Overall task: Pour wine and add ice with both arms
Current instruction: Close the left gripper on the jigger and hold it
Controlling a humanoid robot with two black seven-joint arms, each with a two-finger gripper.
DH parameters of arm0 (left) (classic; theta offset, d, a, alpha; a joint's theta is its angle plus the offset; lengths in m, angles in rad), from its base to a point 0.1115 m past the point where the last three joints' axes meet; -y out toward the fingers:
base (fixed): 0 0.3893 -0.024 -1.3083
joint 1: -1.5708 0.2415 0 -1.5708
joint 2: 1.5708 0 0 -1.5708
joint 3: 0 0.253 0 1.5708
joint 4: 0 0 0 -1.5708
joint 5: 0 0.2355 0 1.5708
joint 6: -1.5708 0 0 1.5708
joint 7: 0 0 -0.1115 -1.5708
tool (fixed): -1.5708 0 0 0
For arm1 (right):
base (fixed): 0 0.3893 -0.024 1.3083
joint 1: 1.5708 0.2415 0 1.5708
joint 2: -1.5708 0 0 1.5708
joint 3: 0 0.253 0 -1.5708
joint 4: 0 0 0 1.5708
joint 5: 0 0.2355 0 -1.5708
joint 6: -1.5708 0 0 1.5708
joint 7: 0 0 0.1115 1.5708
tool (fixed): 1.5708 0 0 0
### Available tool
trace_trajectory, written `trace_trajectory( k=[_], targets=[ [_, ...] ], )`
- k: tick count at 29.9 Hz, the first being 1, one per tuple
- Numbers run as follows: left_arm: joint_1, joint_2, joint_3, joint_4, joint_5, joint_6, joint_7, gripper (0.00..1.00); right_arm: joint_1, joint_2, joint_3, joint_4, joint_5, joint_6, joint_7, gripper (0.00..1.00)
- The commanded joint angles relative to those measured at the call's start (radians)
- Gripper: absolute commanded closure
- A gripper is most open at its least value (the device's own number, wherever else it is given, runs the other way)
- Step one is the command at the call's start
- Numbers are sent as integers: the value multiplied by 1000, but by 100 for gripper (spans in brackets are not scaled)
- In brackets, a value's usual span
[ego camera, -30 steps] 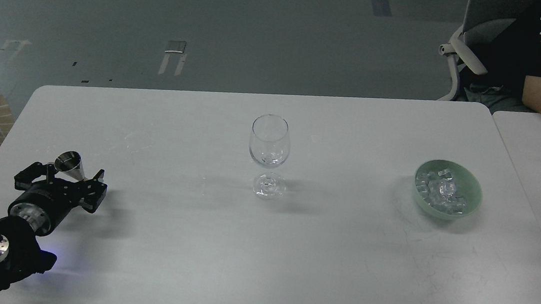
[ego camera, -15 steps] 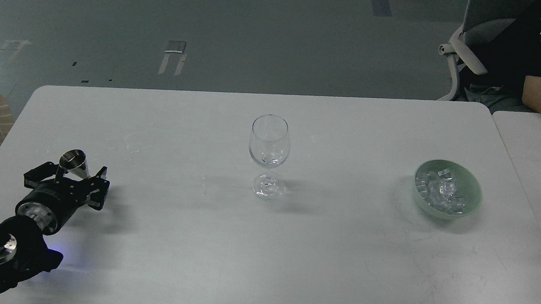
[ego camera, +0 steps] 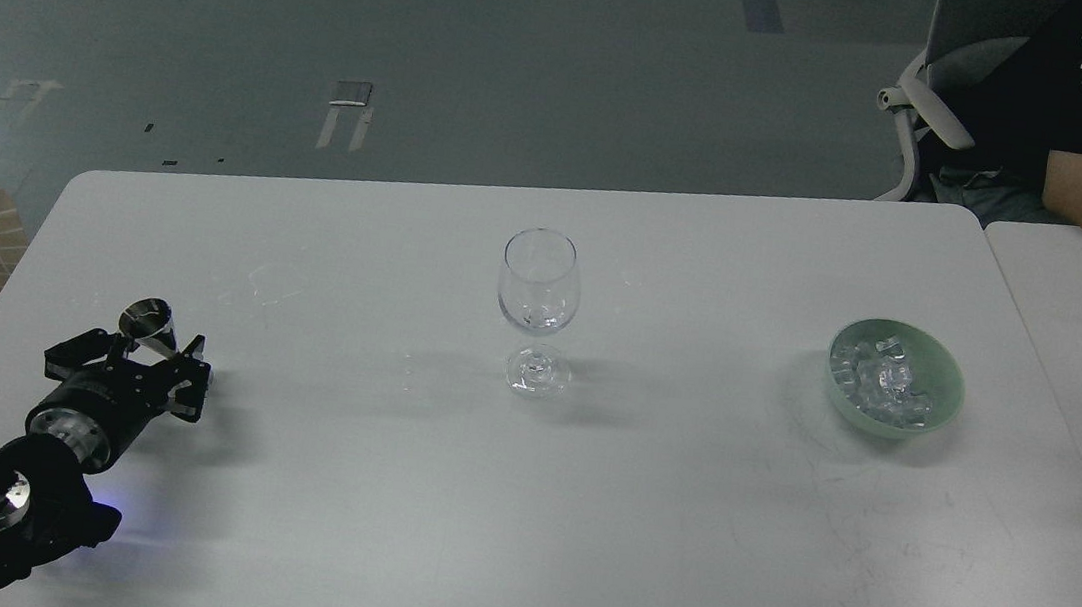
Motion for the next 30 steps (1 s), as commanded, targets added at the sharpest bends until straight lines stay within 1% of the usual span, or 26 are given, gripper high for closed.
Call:
trace_trajectory(
  k=[1, 11, 14, 30],
  targets=[
    [6, -10, 0, 3, 0, 0, 0, 47, 0, 0, 0, 0, 0, 0, 0, 0],
    [14, -18, -1, 6, -3, 0, 0, 52, 0, 0, 0, 0, 0, 0, 0, 0],
    [15, -19, -23, 6, -3, 0, 0, 53, 0, 0, 0, 0, 0, 0, 0, 0],
    [57, -24, -77, 23, 7, 0, 0, 54, 0, 0, 2, 0, 0, 0, 0, 0]
  ],
)
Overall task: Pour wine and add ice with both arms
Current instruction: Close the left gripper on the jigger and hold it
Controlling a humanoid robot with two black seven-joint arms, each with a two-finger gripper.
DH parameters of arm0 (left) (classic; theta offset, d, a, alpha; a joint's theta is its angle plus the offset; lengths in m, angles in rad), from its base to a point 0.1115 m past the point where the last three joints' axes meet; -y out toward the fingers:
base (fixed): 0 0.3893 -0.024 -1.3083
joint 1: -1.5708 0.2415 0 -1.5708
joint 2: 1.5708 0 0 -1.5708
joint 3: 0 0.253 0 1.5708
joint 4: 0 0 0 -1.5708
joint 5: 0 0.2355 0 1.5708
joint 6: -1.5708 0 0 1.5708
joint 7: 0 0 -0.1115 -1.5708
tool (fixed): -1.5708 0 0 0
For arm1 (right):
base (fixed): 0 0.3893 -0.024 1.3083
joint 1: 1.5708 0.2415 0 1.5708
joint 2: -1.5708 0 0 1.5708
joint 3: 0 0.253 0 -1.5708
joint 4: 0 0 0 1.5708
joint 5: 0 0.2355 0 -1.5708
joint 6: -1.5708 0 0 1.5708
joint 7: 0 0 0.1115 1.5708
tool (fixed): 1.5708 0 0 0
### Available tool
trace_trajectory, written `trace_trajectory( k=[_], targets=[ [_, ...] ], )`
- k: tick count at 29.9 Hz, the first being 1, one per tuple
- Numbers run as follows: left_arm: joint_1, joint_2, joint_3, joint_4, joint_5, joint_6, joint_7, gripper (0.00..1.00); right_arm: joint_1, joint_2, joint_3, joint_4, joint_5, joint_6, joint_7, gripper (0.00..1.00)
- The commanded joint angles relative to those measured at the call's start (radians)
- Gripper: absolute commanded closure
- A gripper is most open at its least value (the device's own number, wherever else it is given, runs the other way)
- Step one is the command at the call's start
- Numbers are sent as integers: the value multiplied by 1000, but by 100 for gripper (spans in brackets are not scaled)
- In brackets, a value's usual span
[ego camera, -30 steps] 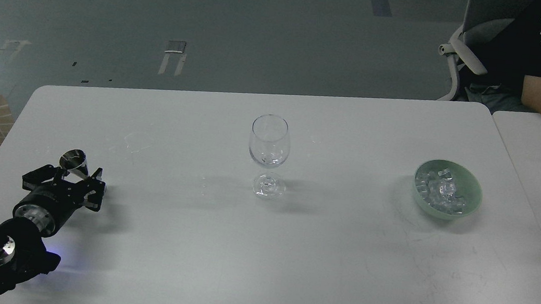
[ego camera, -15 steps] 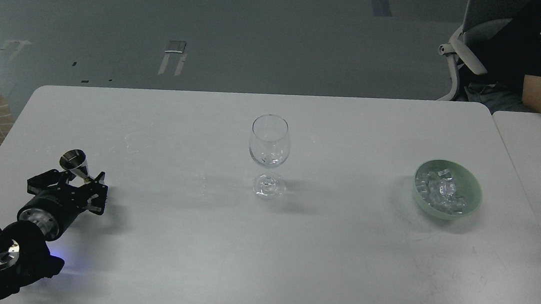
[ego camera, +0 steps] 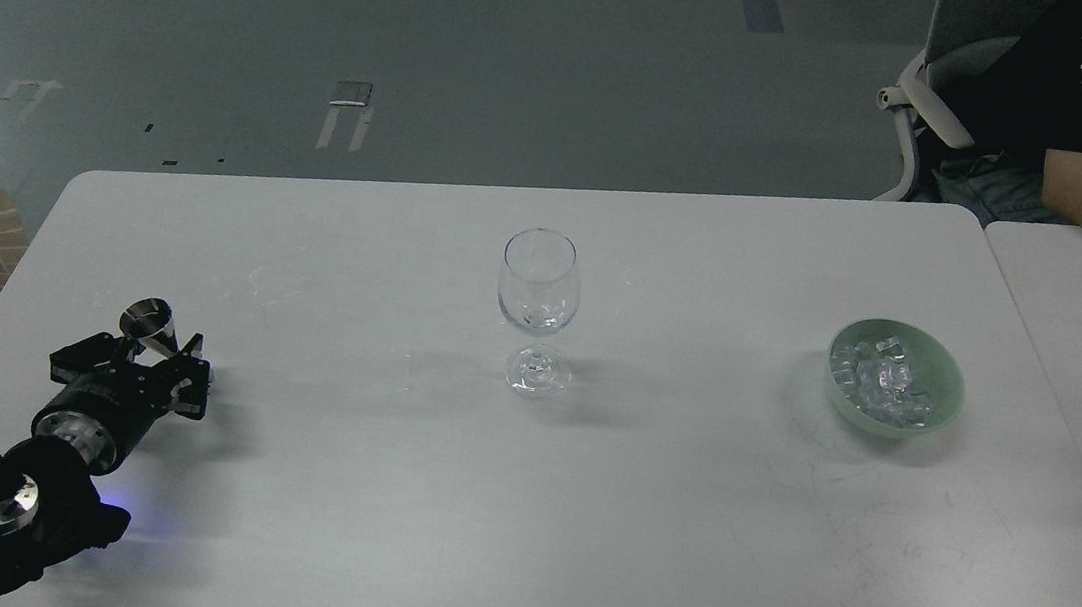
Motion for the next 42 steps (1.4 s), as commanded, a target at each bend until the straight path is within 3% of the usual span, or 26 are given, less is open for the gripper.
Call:
trace_trajectory(
  k=[1, 14, 42],
  targets=[
    [6, -1, -3, 0, 3, 0, 0, 55, 0, 0, -1, 0, 0, 0, 0, 0],
    [6, -2, -4, 1, 6, 0, 0, 62, 0, 0, 0, 0, 0, -2, 0, 0],
    [6, -11, -17, 9, 9, 0, 0, 64, 0, 0, -1, 0, 0, -2, 1, 0]
  ],
)
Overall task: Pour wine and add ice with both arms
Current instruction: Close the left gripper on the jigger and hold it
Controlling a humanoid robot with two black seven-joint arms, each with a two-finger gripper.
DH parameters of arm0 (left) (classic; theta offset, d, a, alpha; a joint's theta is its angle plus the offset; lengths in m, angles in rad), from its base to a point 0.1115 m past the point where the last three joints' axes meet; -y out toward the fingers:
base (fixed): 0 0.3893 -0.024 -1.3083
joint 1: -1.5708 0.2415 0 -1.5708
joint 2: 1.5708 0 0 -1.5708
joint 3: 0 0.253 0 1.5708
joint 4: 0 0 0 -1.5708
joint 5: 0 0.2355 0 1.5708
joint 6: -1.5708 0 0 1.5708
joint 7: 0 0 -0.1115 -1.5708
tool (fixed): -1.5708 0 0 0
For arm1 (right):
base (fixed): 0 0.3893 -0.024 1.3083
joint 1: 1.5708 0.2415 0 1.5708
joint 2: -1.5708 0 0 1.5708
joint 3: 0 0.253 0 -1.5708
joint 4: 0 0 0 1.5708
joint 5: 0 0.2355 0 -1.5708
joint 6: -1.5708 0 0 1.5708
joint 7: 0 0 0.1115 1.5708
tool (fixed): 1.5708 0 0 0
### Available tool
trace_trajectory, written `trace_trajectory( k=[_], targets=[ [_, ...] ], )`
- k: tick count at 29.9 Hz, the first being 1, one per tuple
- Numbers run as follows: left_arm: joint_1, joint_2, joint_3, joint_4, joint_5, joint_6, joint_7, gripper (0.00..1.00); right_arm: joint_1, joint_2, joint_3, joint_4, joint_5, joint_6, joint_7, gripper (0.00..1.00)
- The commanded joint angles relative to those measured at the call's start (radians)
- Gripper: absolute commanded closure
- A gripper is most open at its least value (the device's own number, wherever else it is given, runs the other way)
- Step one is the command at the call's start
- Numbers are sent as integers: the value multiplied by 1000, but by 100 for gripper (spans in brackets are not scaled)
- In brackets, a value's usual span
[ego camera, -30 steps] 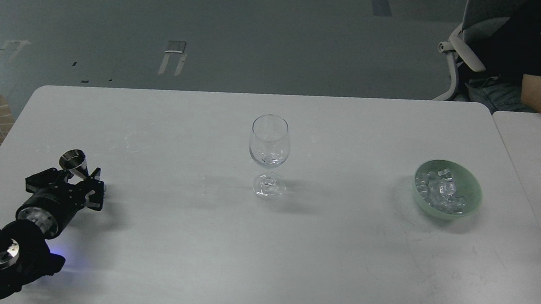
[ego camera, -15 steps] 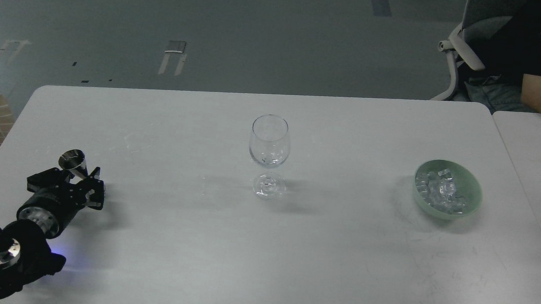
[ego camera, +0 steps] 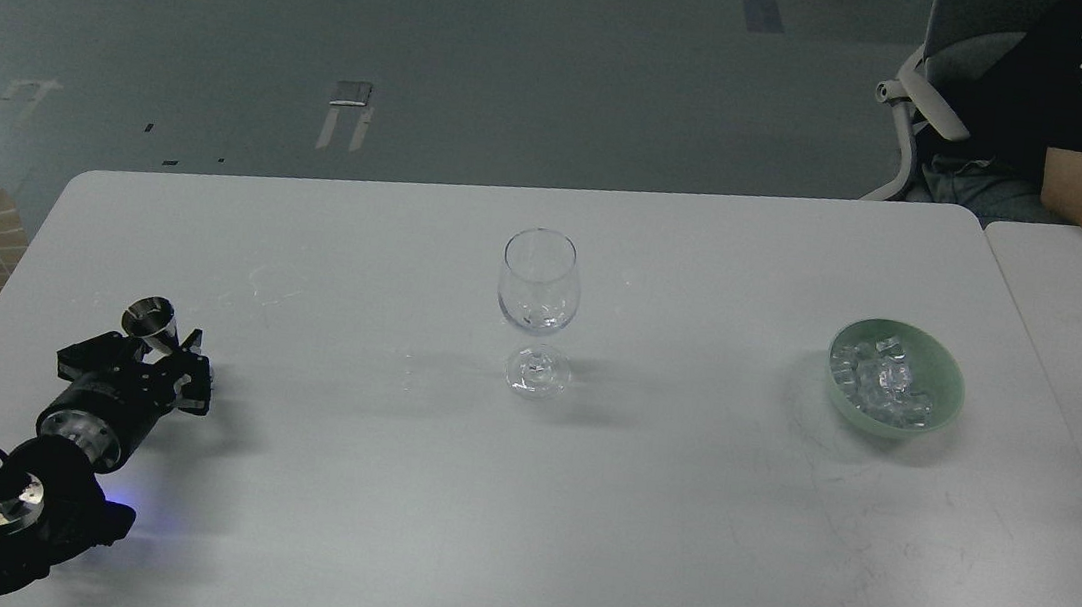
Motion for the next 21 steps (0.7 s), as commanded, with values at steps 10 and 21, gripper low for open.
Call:
trace_trajectory(
  k=[10, 21],
  targets=[
    [15, 0, -11, 0, 1, 0, 0, 65, 0, 1, 0, 0, 1, 0, 1, 0],
    [43, 0, -43, 9, 6, 0, 0, 72, 0, -1, 0, 0, -1, 0, 0, 0]
  ],
)
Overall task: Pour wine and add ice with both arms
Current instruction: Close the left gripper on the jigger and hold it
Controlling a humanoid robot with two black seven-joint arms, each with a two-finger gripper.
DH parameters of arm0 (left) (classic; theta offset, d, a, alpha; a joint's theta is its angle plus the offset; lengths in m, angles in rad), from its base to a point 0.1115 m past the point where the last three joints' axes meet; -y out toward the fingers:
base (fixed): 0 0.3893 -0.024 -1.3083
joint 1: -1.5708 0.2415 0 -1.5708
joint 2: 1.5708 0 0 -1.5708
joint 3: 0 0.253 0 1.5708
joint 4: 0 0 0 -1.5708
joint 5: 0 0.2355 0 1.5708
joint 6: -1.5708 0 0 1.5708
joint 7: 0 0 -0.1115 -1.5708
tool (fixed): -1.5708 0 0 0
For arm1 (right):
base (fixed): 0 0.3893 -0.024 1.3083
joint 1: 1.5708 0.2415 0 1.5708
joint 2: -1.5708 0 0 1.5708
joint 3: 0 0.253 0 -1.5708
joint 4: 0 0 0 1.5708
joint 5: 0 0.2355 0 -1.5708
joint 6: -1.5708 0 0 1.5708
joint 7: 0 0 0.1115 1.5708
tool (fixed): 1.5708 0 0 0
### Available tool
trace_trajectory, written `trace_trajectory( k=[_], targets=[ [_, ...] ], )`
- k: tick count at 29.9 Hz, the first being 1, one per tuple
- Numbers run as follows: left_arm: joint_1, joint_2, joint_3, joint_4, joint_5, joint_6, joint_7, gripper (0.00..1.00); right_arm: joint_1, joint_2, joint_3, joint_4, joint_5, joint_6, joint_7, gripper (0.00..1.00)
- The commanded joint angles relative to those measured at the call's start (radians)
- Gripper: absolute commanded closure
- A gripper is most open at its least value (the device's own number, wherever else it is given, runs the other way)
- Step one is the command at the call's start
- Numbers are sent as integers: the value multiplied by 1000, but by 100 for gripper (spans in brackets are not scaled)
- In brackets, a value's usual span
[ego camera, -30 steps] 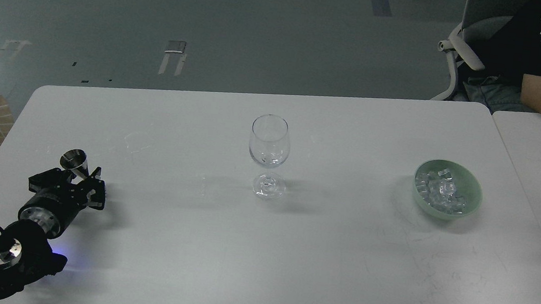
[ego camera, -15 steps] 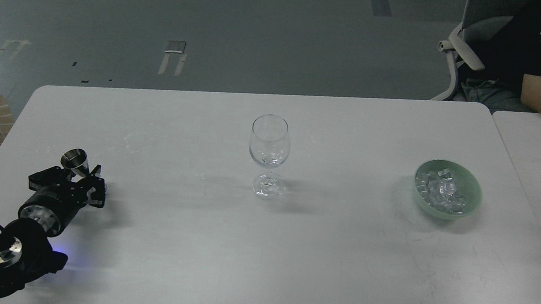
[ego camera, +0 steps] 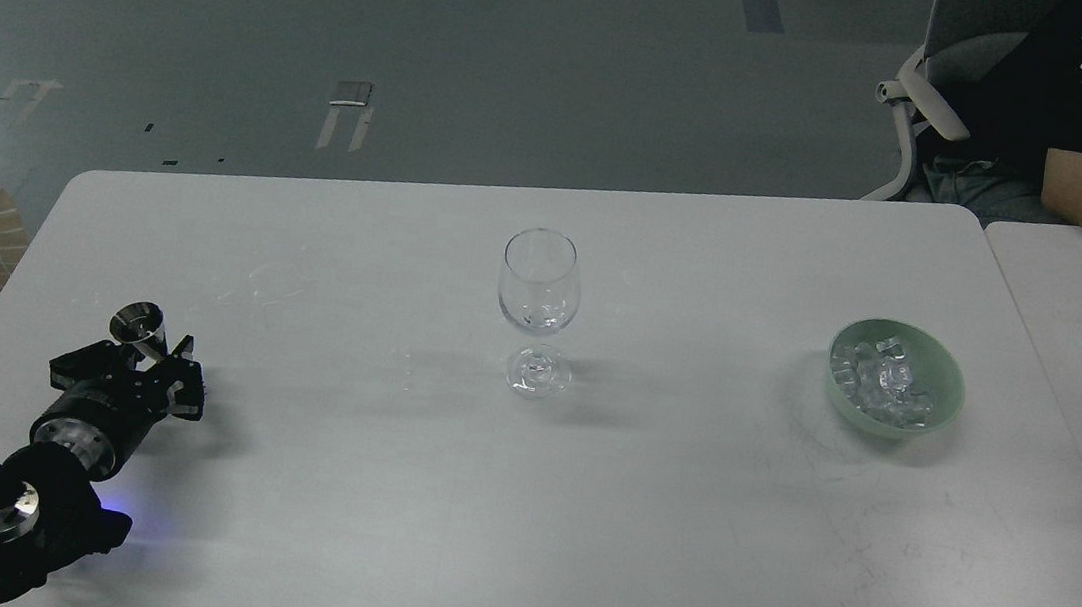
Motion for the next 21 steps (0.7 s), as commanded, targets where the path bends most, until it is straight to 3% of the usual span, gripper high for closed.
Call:
trace_trajectory(
  k=[1, 21],
  targets=[
    [1, 0, -2, 0, 2, 0, 0, 72, 0, -1, 0, 0, -1, 0, -1, 0],
    [-1, 0, -14, -1, 4, 0, 0, 72, -2, -1, 0, 0, 1, 0, 1, 0]
  ],
)
